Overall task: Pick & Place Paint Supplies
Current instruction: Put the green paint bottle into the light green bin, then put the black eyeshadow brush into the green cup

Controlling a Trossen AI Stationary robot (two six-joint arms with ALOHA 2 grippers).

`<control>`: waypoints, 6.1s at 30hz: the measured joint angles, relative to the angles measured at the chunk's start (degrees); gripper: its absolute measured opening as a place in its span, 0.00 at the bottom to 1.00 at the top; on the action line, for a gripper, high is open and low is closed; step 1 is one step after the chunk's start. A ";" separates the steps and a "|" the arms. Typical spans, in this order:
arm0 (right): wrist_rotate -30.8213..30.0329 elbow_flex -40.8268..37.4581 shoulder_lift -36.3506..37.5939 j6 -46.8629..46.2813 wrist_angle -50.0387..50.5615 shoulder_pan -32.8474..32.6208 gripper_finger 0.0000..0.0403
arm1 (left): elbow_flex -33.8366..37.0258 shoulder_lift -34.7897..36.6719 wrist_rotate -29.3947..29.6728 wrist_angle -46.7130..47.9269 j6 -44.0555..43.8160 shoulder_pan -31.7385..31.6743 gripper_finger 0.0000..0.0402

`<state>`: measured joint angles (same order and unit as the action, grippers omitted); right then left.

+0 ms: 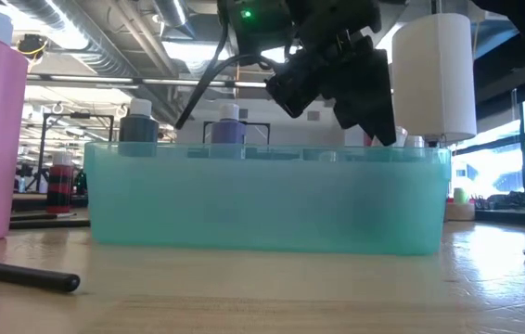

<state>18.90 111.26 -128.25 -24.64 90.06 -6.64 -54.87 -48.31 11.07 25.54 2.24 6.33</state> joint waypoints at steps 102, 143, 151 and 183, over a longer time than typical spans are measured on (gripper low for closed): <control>2.16 20.90 3.39 -1.30 -0.15 -4.70 0.76 | 3.74 7.76 -1.22 3.98 -2.99 -0.02 0.01; -39.93 -7.08 42.58 -65.11 -0.04 -38.62 0.76 | 3.72 13.19 -5.30 -0.37 3.63 -0.13 0.02; -26.27 -36.33 54.35 -92.49 -6.56 -38.71 0.76 | 3.72 13.20 2.77 6.29 5.92 -1.40 0.01; -18.27 -51.71 52.86 -89.02 -17.34 -23.64 0.76 | 3.72 9.97 2.96 22.60 5.74 -9.84 0.01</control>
<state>0.63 59.56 -75.39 -113.67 72.73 -30.28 -51.16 -38.35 14.03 48.14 7.98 -3.51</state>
